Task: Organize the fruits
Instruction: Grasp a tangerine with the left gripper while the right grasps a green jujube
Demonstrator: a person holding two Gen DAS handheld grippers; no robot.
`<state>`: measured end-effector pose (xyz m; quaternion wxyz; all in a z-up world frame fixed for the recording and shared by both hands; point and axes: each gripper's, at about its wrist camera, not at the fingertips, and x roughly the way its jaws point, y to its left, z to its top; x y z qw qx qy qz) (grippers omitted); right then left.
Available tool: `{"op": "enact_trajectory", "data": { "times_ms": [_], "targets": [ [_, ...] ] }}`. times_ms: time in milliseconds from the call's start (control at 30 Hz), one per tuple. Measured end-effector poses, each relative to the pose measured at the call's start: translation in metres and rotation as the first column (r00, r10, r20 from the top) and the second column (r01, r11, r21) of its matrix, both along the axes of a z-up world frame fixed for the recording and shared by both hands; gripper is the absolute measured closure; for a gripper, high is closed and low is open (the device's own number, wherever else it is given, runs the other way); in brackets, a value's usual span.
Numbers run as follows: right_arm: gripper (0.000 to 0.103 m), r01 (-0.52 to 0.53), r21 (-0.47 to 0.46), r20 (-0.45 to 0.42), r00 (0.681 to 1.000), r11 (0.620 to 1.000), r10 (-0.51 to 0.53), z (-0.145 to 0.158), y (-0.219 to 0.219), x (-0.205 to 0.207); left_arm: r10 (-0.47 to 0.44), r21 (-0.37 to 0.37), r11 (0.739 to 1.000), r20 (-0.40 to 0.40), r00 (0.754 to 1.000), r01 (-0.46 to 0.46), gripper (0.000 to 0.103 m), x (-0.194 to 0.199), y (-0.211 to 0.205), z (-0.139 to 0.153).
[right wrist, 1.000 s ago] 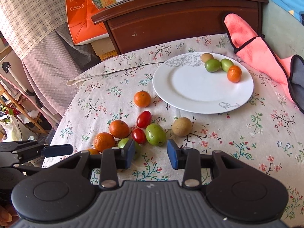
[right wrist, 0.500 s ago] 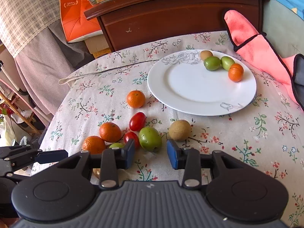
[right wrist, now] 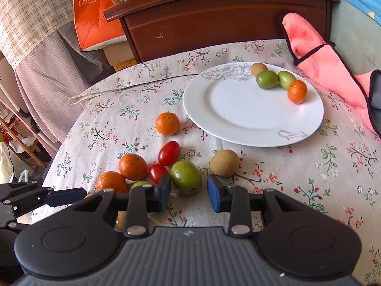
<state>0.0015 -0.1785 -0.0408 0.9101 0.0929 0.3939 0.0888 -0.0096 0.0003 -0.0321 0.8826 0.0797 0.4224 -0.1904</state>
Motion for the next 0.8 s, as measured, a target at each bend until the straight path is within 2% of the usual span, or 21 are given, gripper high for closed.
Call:
{"op": "enact_trajectory", "data": {
  "times_ms": [100, 300, 533, 800],
  "targets": [
    [0.075, -0.005, -0.008, 0.001, 1.0, 1.0, 0.005, 0.0, 0.001, 0.0, -0.003, -0.012, 1.0, -0.003, 1.0, 0.003, 0.075, 0.0, 0.001, 0.001],
    [0.075, -0.007, -0.019, 0.008, 1.0, 1.0, 0.008, 0.006, 0.003, -0.001, 0.014, -0.036, 0.999, -0.013, 1.0, -0.014, 0.075, 0.001, 0.004, 0.004],
    [0.075, -0.014, -0.006, 0.04, 0.999, 1.0, 0.015, 0.025, 0.001, -0.008, 0.03, -0.097, 0.995, -0.005, 1.0, -0.03, 0.075, 0.001, 0.009, 0.018],
    [0.075, -0.052, -0.004, 0.079, 0.995, 0.999, 0.052, 0.055, -0.011, -0.025, 0.011, -0.152, 0.988, 0.062, 0.998, -0.002, 0.075, -0.007, 0.008, 0.051]
  ]
}}
